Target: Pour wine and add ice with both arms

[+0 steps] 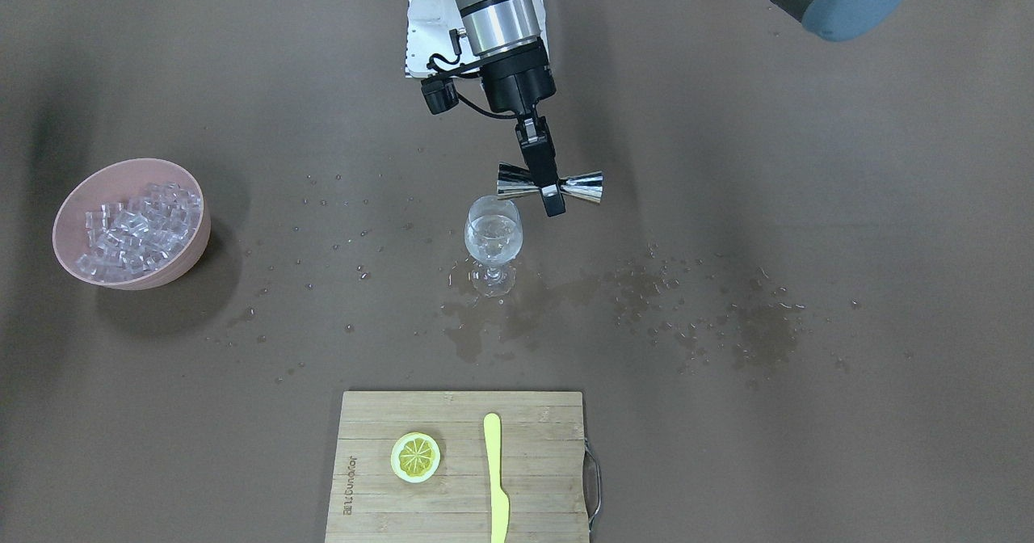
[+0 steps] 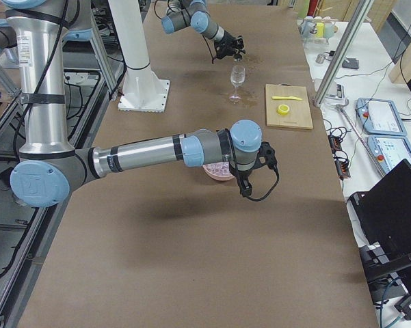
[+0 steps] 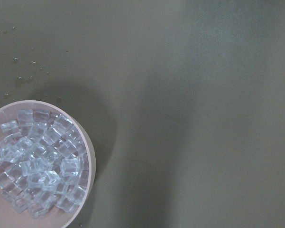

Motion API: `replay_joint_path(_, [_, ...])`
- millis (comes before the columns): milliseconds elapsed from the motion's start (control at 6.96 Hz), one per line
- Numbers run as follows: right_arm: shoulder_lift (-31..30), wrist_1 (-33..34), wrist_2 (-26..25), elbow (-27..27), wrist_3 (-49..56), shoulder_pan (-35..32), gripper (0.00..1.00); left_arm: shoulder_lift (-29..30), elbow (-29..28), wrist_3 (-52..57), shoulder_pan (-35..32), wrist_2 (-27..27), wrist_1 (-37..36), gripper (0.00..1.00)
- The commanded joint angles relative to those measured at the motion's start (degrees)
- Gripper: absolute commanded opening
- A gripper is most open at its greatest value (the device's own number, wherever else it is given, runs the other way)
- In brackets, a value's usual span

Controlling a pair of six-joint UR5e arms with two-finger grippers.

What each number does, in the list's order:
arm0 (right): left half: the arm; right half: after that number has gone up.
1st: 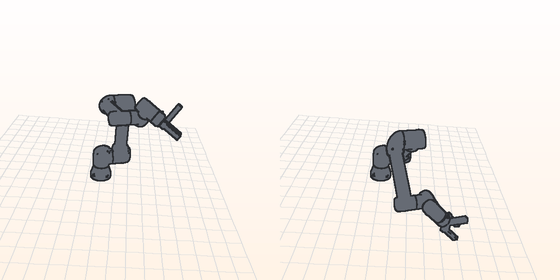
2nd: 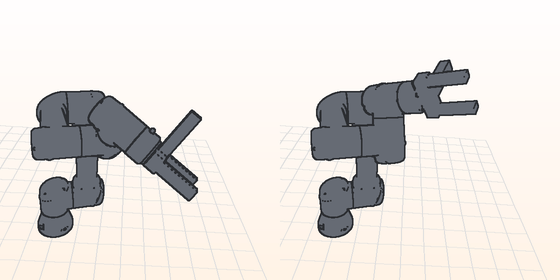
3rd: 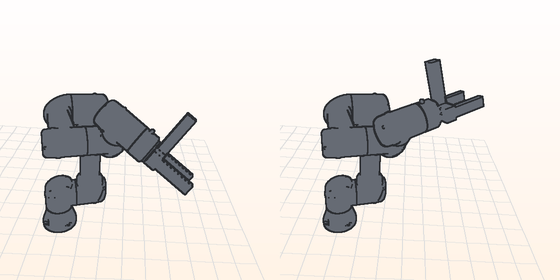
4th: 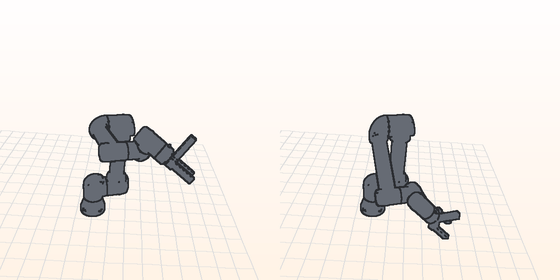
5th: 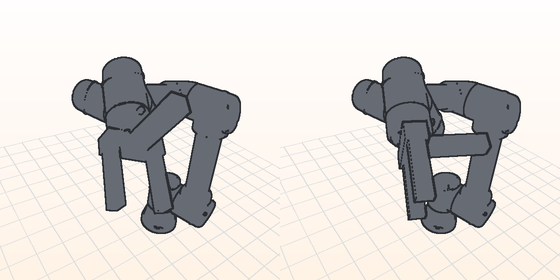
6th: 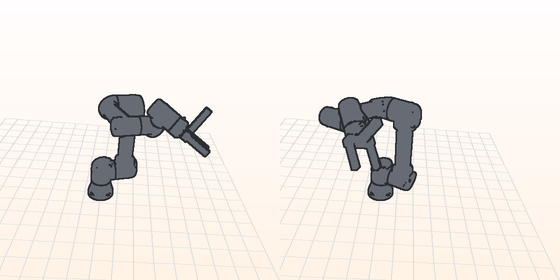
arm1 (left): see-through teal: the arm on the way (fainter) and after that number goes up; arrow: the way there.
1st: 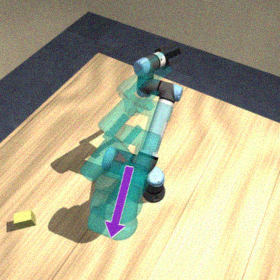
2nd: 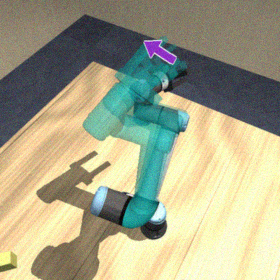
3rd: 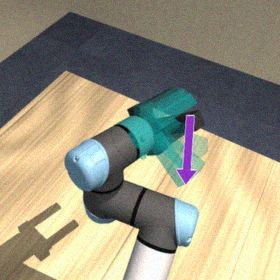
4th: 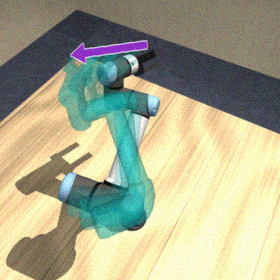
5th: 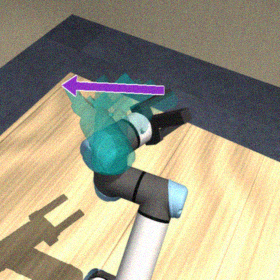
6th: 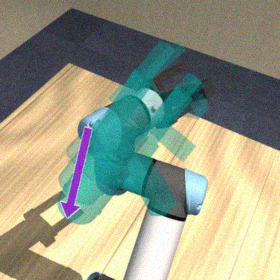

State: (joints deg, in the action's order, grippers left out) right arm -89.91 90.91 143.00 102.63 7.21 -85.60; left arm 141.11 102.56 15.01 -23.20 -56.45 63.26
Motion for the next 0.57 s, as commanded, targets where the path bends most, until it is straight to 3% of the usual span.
replay_joint_path(0, [0.00,-0.03,0.35,-0.06,0.00,0.00,1.00,-0.04,1.23,-1.01,-0.26,0.02,1.75,0.00])
replay_joint_path(144, [0.00,-0.03,0.35,-0.06,0.00,0.00,1.00,-3.96,2.46,-7.91,-0.35,-0.06,7.87,0.00])
replay_joint_path(431, [0.00,-0.03,0.70,-0.06,0.00,0.00,1.00,-17.99,10.87,-17.96,-2.70,-0.33,24.38,0.00])
